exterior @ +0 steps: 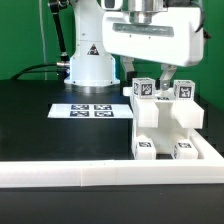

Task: Assemble chair

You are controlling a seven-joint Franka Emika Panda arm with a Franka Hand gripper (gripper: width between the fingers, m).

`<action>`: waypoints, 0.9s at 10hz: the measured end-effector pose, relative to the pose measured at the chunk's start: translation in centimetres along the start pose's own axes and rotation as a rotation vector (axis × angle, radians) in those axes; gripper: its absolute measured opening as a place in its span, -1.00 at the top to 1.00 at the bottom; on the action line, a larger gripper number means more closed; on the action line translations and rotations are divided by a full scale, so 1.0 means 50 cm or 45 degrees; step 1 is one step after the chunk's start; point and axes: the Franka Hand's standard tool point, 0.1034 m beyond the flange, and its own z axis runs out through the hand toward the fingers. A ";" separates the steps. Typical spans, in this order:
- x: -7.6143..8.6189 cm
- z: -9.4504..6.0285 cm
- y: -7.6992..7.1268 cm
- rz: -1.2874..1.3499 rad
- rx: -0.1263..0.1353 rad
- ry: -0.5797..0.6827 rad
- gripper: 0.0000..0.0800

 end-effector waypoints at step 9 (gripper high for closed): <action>0.002 0.003 0.005 -0.956 -0.002 0.003 -0.62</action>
Offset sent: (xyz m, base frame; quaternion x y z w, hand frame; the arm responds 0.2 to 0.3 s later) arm -0.0068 0.0043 -0.0009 0.0046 0.0057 -0.2310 0.9729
